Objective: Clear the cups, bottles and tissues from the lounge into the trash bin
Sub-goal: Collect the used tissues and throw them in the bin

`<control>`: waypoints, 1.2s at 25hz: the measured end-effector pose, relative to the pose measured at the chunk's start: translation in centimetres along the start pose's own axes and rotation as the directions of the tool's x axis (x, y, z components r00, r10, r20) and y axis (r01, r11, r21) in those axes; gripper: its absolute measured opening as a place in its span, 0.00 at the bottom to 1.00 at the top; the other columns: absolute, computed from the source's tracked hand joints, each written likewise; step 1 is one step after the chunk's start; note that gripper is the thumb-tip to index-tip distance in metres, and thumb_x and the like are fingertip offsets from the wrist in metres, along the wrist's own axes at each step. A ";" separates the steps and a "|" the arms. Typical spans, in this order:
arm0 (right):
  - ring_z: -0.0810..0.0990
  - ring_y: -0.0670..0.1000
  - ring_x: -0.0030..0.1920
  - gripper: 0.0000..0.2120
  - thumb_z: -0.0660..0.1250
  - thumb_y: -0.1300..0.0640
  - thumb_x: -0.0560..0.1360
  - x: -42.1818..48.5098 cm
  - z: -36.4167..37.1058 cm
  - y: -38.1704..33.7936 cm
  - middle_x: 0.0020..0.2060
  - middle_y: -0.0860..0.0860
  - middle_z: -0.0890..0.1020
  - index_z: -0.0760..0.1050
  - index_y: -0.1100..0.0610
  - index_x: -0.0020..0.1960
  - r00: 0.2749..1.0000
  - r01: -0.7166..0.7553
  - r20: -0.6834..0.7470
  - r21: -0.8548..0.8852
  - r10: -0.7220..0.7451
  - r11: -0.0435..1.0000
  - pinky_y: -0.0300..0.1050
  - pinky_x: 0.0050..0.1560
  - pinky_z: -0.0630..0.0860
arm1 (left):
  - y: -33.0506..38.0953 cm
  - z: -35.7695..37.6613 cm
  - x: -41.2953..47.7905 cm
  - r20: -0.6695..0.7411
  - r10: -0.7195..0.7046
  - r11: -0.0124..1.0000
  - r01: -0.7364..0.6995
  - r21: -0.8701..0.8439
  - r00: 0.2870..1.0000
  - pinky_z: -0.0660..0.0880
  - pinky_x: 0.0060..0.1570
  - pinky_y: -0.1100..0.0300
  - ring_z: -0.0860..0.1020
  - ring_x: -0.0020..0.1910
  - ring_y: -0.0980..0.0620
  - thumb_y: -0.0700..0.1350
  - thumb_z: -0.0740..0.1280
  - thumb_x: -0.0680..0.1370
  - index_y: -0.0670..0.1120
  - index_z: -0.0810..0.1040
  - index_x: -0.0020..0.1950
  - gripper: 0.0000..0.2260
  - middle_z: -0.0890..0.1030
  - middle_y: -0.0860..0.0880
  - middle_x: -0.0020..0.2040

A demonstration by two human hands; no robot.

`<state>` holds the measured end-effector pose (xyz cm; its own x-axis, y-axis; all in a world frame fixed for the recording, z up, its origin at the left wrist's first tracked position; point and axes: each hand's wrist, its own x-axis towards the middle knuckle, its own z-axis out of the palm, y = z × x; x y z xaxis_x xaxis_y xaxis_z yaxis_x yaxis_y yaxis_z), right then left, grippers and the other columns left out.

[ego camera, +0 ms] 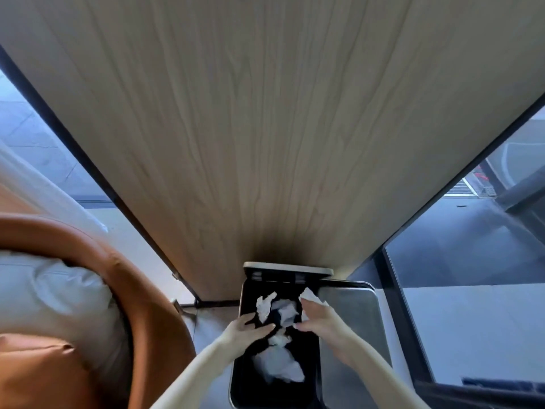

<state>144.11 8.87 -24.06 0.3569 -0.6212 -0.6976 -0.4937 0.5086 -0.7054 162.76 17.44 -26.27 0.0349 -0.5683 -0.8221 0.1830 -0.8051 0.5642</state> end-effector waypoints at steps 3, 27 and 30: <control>0.73 0.51 0.65 0.23 0.69 0.66 0.73 1.0 -0.6 2.4 0.68 0.53 0.74 0.72 0.58 0.68 0.998 -0.035 -0.043 0.035 0.036 0.999 0.40 0.62 0.69 | -1.8 -0.7 0.5 -0.018 0.004 1.000 -0.005 -0.019 1.000 0.67 0.65 0.54 0.69 0.71 0.47 0.52 0.73 0.74 0.46 0.64 0.76 0.33 0.70 0.45 0.72; 0.74 0.59 0.64 0.23 0.61 0.72 0.73 -11.9 0.0 -4.6 0.63 0.62 0.77 0.69 0.69 0.68 0.976 0.020 -0.218 0.037 -0.011 0.999 0.52 0.71 0.67 | 3.4 -5.0 -15.0 -0.025 0.254 0.965 -0.251 0.073 0.967 0.67 0.69 0.49 0.68 0.72 0.44 0.55 0.68 0.76 0.46 0.74 0.69 0.24 0.71 0.44 0.72; 0.71 0.62 0.68 0.20 0.61 0.73 0.73 -12.7 0.2 -5.7 0.66 0.64 0.74 0.74 0.67 0.64 0.967 0.027 -0.254 0.068 -0.008 0.997 0.55 0.72 0.65 | 3.9 -6.2 -16.1 -0.006 0.280 0.958 -0.279 0.067 0.960 0.66 0.70 0.49 0.67 0.73 0.46 0.60 0.70 0.73 0.48 0.73 0.69 0.28 0.71 0.45 0.72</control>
<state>142.59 13.95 -11.18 0.1480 -0.7564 -0.6371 -0.4287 0.5315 -0.7306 168.96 24.51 -11.31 0.0908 -0.7699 -0.6316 0.0999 -0.6240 0.7750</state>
